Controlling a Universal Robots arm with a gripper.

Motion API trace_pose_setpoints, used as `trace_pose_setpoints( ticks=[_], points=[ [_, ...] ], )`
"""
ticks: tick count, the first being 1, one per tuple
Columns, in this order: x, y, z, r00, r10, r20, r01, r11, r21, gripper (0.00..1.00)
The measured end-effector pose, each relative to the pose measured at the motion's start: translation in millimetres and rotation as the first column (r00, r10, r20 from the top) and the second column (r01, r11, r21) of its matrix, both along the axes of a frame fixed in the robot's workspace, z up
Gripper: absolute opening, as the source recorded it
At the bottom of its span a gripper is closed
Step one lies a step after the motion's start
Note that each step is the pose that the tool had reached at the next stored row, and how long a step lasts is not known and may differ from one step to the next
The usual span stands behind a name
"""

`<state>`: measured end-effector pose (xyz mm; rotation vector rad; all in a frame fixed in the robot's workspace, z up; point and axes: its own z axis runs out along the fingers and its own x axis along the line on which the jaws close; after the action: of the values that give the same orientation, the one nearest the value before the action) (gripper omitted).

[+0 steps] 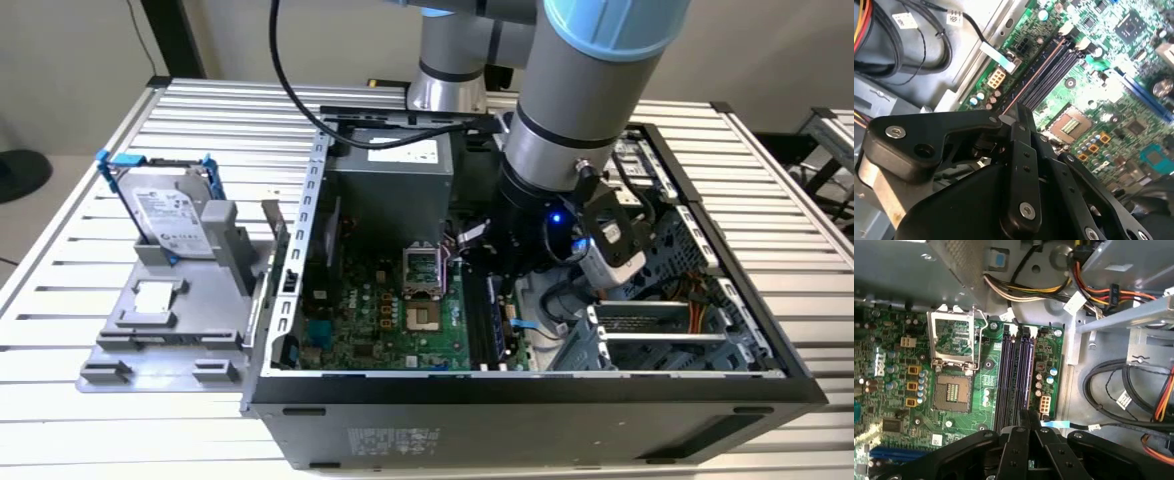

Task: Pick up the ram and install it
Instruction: 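Press down the ram until it locks into place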

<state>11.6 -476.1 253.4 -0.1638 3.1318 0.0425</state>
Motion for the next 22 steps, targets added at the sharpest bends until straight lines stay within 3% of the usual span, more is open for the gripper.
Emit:
trace_pose_setpoints(
  ticks=[5, 10, 16, 19, 22],
  points=[
    [0.0, 0.0, 0.1, 0.9965, 0.084, -0.0001, -0.084, 0.9965, -0.0002, 0.0],
    [0.0, -0.1, 0.1, 0.9848, 0.174, -0.0001, -0.174, 0.9848, -0.0002, 0.0],
    [0.0, 0.0, 0.0, 0.9617, 0.274, 0.0001, -0.274, 0.9617, 0.0001, 0.0],
    [0.0, 0.0, 0.0, 0.948, 0.318, 0.0002, -0.318, 0.948, -0.0002, 0.0],
    [0.0, -0.1, 0.1, 0.9303, 0.367, 0.0003, -0.367, 0.9303, -0.0003, 0.0]
  ],
)
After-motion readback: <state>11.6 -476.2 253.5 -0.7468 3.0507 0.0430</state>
